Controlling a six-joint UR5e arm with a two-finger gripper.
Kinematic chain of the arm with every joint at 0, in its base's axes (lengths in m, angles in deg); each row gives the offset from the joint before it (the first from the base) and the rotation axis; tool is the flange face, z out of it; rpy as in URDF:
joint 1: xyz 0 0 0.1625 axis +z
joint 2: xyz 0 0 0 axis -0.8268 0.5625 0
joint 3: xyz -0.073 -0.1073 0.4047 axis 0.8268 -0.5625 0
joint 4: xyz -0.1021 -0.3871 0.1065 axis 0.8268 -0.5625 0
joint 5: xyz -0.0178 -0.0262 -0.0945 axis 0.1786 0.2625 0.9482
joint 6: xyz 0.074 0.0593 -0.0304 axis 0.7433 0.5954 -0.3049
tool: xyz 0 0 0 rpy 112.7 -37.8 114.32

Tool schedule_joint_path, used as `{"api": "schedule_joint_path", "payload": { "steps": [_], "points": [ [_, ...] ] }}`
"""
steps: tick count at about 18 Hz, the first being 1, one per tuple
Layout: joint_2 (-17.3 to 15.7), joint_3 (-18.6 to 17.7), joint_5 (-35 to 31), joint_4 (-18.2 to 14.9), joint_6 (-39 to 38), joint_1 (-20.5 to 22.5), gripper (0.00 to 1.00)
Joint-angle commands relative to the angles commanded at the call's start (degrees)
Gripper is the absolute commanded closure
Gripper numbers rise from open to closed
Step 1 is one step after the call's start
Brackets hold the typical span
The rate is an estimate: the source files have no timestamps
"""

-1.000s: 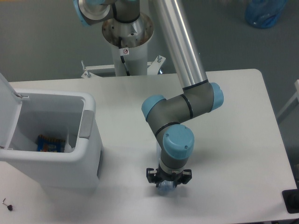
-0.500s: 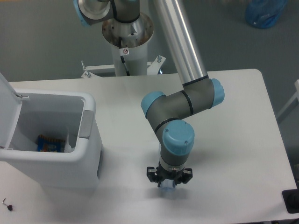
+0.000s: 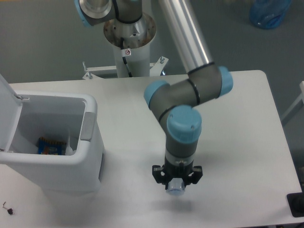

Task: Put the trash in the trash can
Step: 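Lift the bottle, carry it into the trash bin and open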

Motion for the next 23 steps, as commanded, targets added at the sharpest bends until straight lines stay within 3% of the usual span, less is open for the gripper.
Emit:
{"api": "schedule_joint_path", "payload": {
  "steps": [2, 6, 12, 19, 23],
  "points": [
    [-0.2, 2.5, 3.7, 3.5, -2.2, 0.9, 0.45],
    [-3.2, 5.8, 10.3, 5.4, -5.4, 0.9, 0.45],
    [-10.0, 5.9, 13.0, 5.6, -5.4, -0.4, 0.45],
    [-17.1, 4.2, 13.0, 5.6, -5.2, -6.7, 0.45],
    [-18.0, 3.4, 12.9, 5.5, -5.1, -10.4, 0.45]
  ]
}}
